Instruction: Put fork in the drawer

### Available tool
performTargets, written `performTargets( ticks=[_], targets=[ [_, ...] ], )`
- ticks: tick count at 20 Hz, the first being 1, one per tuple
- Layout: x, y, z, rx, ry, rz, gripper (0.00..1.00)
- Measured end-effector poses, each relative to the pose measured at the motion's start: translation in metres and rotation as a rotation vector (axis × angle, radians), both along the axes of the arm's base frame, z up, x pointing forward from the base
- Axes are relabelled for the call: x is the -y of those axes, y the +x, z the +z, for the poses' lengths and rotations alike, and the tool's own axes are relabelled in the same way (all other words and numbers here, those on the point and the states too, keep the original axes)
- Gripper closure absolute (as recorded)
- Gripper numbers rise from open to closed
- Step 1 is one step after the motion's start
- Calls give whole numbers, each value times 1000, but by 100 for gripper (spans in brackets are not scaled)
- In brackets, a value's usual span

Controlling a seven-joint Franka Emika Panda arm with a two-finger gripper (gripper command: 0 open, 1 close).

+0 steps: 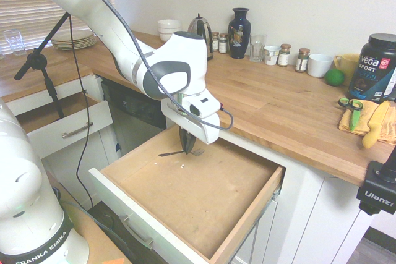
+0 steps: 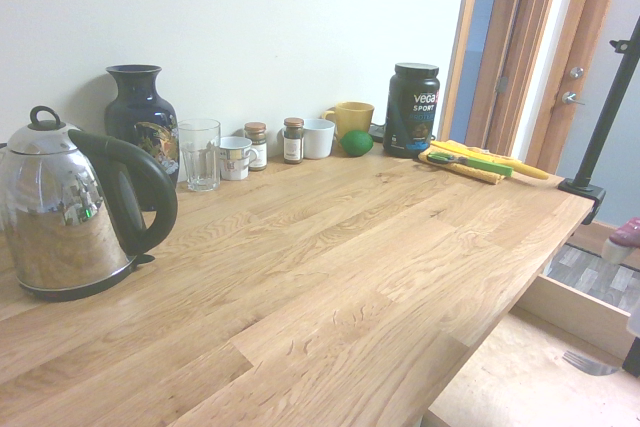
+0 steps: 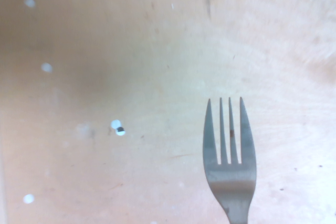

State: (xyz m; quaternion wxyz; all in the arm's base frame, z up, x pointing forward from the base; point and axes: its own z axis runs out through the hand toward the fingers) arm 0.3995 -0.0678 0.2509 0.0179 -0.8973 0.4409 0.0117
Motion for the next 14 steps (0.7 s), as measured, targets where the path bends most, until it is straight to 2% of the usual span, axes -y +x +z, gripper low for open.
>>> performTargets(
  ticks=[9,14],
  targets=[
    [1,12,-58,-69,10,6,100],
    [-1,14,-78,-78,16,34,100]
  ],
)
